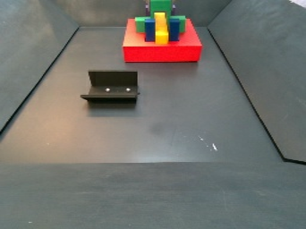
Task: Pick up the green object. Move up. Place the green object on the fixture. Regrasp the green object. Move to above the board. Insert the green object.
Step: Insert the green object.
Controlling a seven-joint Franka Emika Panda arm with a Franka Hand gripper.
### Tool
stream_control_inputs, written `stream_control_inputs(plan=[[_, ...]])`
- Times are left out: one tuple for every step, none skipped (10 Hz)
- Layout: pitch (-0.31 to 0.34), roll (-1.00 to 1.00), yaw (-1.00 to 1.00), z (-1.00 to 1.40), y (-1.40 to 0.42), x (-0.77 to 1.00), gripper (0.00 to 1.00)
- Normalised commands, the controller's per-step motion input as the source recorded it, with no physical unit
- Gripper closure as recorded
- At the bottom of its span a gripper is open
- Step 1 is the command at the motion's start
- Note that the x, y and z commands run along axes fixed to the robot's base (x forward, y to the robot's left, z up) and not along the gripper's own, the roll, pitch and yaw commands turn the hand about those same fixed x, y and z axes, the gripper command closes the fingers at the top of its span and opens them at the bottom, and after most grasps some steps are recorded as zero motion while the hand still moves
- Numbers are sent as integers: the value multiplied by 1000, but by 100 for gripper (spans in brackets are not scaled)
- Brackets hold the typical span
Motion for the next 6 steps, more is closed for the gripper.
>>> stream_control_inputs(plan=[[-41,0,71,-163,0,0,100],[-43,0,46,-151,0,0,100],[-73,19,40,-303,-29,0,100],[-111,110,43,-569,-97,-9,100],[-126,160,54,-706,-109,0,100],[-107,179,40,-649,-120,-29,100]])
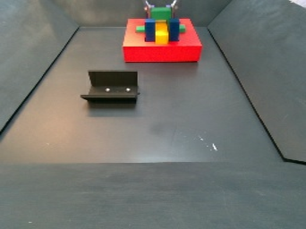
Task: Pick up the green object. Move up. Place the green object on the fixture. Regrasp the green object. Move to above the board. Insert the green object.
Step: Insert the green object.
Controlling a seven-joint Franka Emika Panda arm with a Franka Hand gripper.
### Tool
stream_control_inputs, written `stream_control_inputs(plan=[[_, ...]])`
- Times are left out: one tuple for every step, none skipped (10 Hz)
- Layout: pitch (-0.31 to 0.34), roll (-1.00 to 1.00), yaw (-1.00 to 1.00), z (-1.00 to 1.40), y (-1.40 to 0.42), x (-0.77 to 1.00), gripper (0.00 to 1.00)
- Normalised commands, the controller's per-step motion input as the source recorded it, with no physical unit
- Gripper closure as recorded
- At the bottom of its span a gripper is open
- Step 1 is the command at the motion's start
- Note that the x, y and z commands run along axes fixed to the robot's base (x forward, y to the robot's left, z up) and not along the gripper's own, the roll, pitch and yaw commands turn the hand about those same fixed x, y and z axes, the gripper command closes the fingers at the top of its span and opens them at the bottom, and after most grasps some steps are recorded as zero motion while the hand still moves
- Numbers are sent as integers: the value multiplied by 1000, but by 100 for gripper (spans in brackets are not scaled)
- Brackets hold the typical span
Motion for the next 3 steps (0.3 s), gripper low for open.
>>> stream_control_inputs(plan=[[-79,0,0,-191,-54,-97,100],[0,0,0,-26,0,-77,100],[-56,0,40,-71,0,-220,100]])
